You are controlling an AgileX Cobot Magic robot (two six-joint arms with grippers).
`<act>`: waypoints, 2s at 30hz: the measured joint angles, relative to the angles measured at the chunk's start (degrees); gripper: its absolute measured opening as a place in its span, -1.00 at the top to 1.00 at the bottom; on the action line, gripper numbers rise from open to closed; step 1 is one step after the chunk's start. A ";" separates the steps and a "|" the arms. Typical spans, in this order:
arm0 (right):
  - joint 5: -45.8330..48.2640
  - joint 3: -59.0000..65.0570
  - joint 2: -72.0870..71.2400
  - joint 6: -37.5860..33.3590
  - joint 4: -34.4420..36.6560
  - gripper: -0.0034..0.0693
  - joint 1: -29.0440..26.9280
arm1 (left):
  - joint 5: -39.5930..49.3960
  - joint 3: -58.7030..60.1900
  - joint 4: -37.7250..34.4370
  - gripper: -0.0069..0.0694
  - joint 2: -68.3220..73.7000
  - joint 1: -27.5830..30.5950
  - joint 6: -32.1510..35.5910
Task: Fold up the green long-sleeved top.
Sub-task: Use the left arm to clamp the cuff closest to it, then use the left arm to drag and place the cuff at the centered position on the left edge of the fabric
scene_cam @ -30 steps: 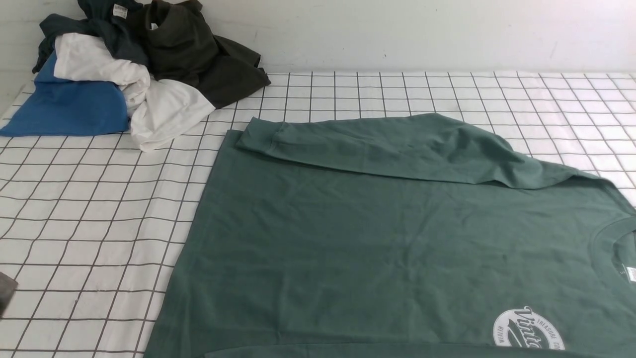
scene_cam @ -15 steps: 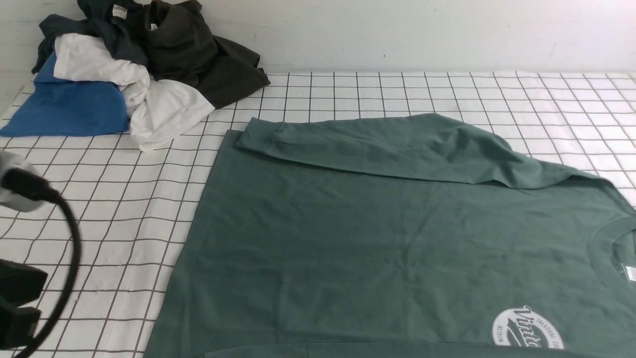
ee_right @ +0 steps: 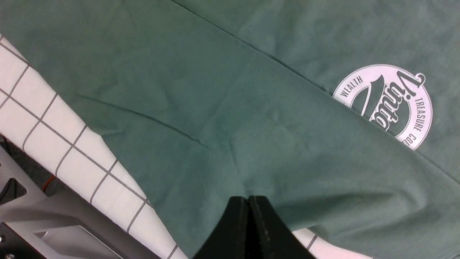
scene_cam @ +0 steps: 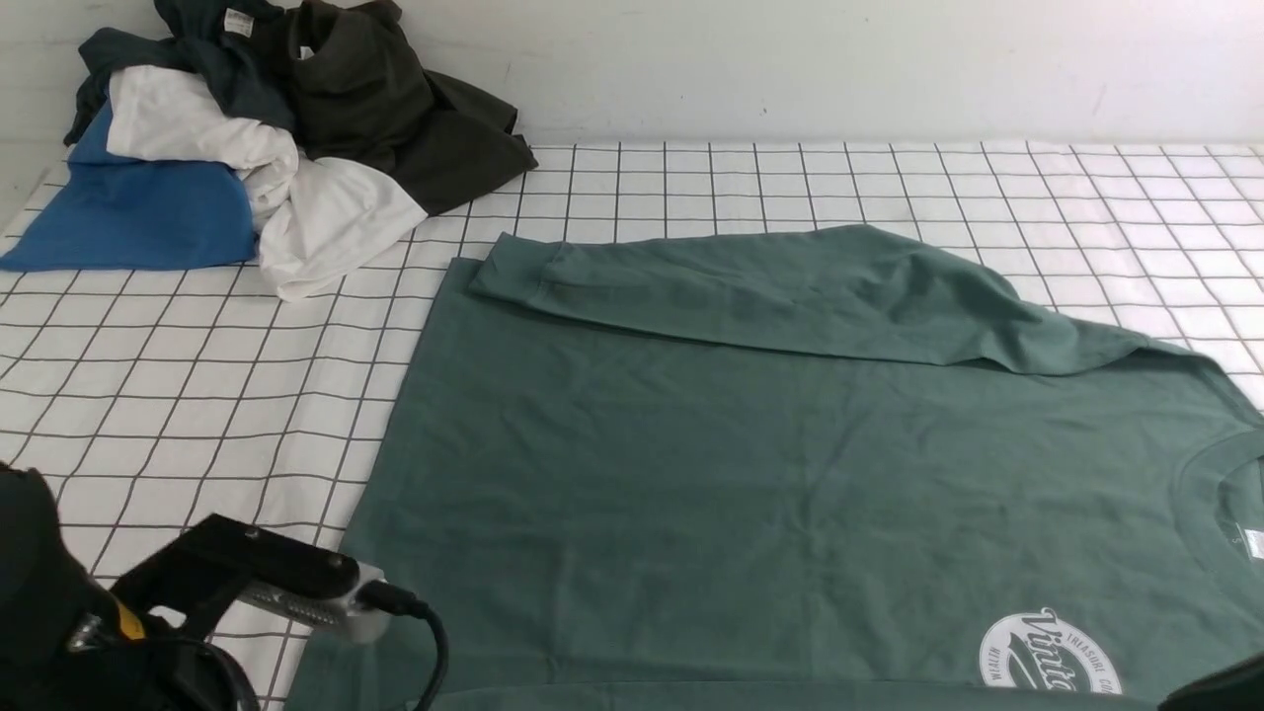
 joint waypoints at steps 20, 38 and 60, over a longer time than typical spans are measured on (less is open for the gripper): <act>-0.05 0.00 0.17 -0.16 0.05 0.93 0.45 | -16.43 -1.26 4.31 -0.26 14.70 -3.92 -6.13; -1.03 0.00 0.17 -0.16 0.05 0.93 0.45 | -14.04 -2.68 3.74 0.81 13.36 -4.31 -6.05; -6.20 0.00 5.56 15.81 -16.90 0.79 0.45 | 7.69 -49.59 9.69 0.81 17.00 -7.82 -3.17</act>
